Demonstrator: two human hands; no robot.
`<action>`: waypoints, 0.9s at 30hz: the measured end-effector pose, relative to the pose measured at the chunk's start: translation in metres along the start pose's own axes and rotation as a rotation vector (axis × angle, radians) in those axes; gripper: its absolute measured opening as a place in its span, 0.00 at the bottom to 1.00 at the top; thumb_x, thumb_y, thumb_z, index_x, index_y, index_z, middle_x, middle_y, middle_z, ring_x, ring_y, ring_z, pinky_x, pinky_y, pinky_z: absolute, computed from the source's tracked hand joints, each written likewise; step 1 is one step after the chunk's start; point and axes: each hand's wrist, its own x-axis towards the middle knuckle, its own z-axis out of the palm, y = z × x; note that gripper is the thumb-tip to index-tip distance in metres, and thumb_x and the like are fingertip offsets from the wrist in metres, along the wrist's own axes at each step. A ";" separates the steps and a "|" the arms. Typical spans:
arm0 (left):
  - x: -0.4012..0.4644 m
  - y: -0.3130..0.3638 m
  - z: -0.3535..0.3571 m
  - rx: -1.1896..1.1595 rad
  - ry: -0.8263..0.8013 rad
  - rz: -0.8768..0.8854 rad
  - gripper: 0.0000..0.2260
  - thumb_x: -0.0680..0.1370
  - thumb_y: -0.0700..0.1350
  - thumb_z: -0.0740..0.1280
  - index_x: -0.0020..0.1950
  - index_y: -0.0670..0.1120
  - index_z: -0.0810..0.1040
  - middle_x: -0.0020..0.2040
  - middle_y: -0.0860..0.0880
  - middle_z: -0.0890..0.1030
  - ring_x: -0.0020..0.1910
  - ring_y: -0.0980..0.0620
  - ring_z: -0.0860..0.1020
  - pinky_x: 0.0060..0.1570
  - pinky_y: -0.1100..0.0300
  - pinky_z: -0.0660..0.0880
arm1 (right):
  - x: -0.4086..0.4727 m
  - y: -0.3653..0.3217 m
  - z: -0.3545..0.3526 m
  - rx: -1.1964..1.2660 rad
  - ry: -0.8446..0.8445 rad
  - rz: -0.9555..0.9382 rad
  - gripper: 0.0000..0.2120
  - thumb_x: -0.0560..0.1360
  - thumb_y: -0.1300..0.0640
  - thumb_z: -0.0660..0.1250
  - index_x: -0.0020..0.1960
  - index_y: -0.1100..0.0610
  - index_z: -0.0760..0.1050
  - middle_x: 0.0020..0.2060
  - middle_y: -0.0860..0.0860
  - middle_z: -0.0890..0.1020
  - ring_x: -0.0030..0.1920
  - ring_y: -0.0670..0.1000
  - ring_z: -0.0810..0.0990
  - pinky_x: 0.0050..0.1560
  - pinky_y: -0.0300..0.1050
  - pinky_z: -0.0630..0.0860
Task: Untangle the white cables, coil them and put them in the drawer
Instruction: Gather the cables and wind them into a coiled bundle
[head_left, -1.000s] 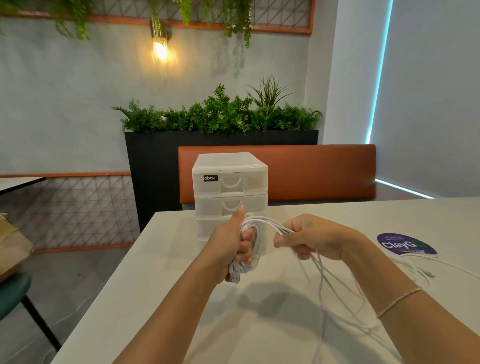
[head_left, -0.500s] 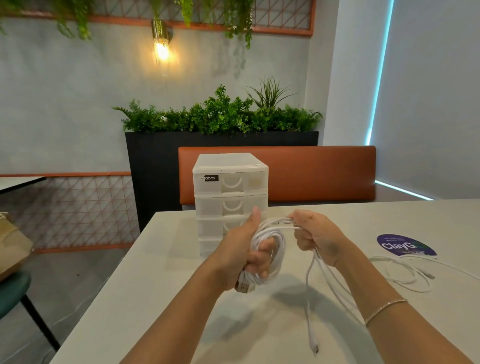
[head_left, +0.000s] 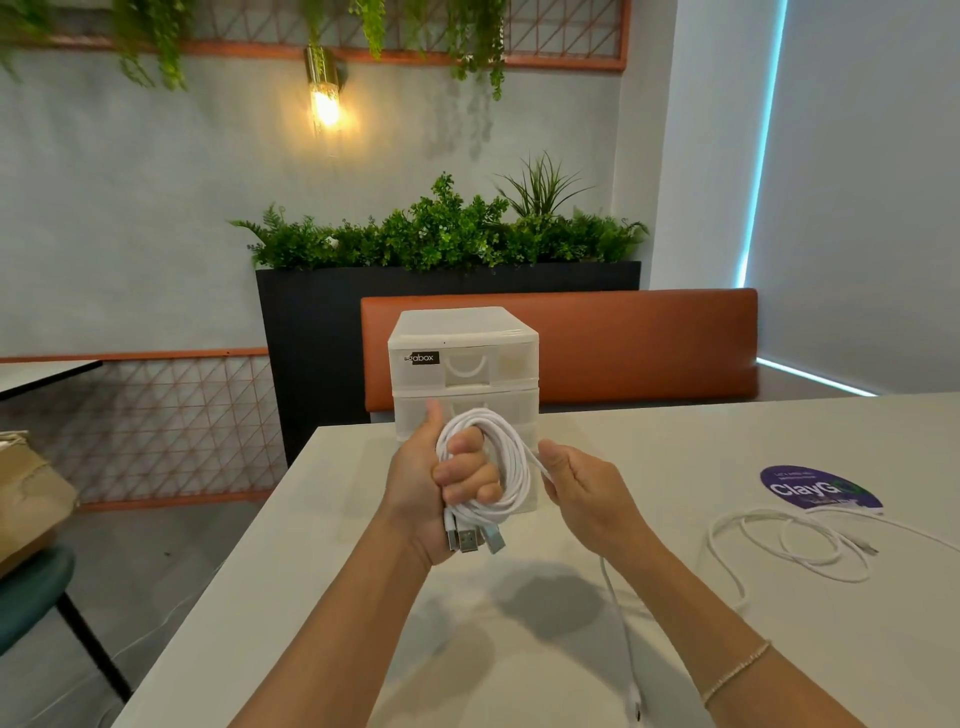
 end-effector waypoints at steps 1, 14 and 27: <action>0.001 0.001 -0.001 0.006 0.025 0.022 0.31 0.78 0.64 0.51 0.23 0.45 0.69 0.17 0.51 0.65 0.15 0.57 0.63 0.21 0.68 0.69 | -0.002 0.000 0.003 0.009 -0.007 -0.008 0.19 0.80 0.45 0.50 0.34 0.52 0.67 0.30 0.47 0.71 0.32 0.46 0.68 0.38 0.39 0.66; 0.005 -0.001 0.000 0.603 0.137 0.277 0.21 0.64 0.64 0.58 0.32 0.45 0.70 0.22 0.50 0.68 0.21 0.56 0.67 0.34 0.60 0.77 | -0.041 -0.028 0.004 -0.634 -0.428 -0.151 0.18 0.81 0.43 0.46 0.49 0.55 0.67 0.51 0.56 0.78 0.45 0.55 0.72 0.44 0.47 0.65; 0.017 -0.035 -0.006 1.791 0.194 0.291 0.24 0.66 0.69 0.48 0.36 0.47 0.63 0.32 0.50 0.70 0.31 0.54 0.68 0.33 0.60 0.66 | -0.041 -0.043 -0.038 -0.575 -0.566 -0.181 0.09 0.78 0.48 0.62 0.50 0.51 0.78 0.42 0.45 0.80 0.39 0.43 0.73 0.39 0.34 0.67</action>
